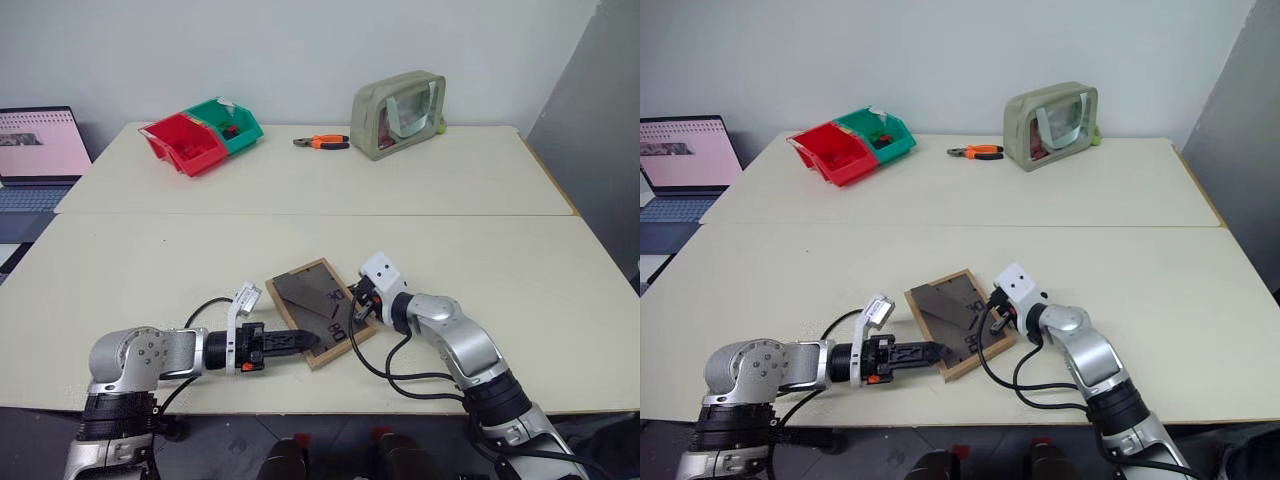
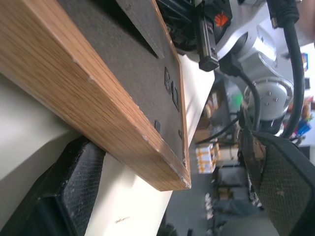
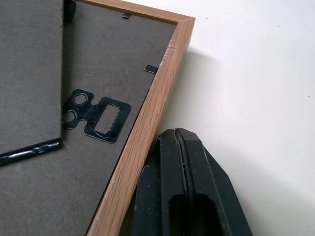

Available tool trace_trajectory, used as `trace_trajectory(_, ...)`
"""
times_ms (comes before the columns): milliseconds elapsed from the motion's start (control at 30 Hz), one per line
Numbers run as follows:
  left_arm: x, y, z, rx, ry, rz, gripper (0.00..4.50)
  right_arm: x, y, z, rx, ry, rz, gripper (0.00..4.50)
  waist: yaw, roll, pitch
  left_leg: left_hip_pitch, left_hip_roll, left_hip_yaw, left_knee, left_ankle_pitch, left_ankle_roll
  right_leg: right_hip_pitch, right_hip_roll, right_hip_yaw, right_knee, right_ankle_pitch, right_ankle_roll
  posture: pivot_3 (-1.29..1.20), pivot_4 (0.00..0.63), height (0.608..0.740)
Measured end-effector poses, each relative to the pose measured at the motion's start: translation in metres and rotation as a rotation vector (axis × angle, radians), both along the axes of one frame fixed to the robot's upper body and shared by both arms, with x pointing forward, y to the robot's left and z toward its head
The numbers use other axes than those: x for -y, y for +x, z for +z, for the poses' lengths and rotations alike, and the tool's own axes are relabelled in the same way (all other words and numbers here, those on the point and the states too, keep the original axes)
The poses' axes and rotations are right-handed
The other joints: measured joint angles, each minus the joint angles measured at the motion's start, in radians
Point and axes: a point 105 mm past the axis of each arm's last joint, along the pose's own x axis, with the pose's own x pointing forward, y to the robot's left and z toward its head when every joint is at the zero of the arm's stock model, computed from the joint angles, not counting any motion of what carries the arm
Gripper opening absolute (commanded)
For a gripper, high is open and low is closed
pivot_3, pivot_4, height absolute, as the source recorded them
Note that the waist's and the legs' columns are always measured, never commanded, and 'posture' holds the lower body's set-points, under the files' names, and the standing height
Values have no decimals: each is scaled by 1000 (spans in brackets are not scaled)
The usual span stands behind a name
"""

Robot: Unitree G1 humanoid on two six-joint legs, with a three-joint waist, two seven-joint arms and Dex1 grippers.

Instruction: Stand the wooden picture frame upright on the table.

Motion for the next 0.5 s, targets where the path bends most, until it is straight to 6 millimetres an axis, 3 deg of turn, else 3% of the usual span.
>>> trace_trajectory(300, 13, 4, -1, 7, -11, 50, 4465, 0, 1, 0, -14, 9, -19, 0, 1, 0, 0, 0, 0, 0, 0, 0, 0, 0, 0, 0, 0, 0, 0, 0, 150, 740)
trace_trajectory(500, 17, 7, -3, 11, 7, 81, 3363, -1, 0, 1, -21, 13, -22, 0, 1, 0, 0, 0, 0, 0, 0, 0, 0, 0, 0, 0, -1, 0, 0, 0, 150, 740)
